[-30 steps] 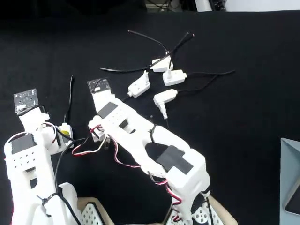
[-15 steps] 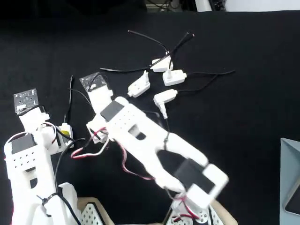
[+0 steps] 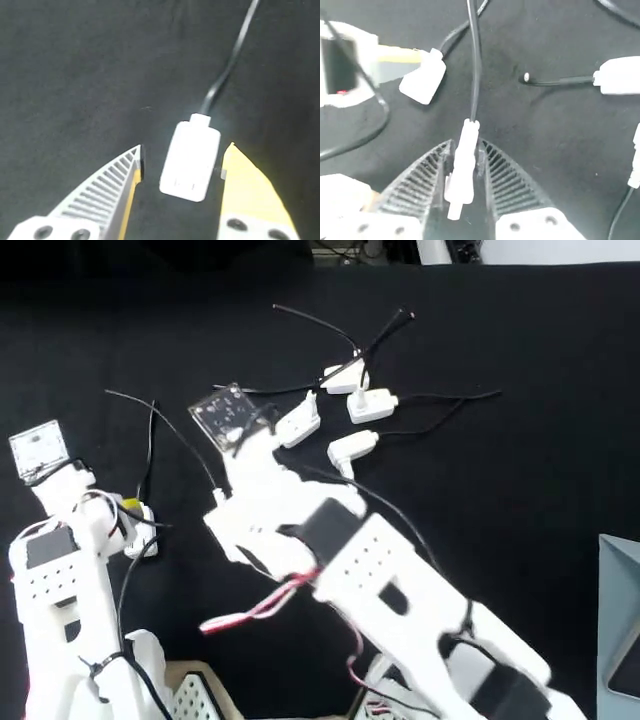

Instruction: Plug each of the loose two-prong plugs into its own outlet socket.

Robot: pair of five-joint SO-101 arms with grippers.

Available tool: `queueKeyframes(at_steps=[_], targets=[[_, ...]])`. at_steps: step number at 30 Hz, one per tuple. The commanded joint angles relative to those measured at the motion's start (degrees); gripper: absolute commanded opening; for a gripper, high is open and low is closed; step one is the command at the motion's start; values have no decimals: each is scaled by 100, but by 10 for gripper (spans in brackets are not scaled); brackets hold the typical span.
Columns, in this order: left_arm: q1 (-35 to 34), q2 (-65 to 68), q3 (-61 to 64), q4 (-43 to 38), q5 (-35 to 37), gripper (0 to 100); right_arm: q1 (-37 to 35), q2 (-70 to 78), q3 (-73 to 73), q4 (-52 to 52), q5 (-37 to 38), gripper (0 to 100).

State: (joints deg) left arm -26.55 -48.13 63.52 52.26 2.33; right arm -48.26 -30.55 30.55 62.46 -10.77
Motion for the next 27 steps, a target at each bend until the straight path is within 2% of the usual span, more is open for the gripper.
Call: queueKeyframes(at_steps=[1, 16, 22, 27], targets=[[541, -123, -312, -114, 97, 258, -35, -796, 154, -62, 229, 11], [2290, -123, -1147, -79, 809, 257, -35, -3380, 1719, -105, 1073, 11], [3196, -229, -1218, -70, 1055, 257, -35, -3697, 2176, -105, 1143, 11], [3741, -1090, -1235, 237, 1099, 257, -35, -3714, 2316, -114, 1116, 11]])
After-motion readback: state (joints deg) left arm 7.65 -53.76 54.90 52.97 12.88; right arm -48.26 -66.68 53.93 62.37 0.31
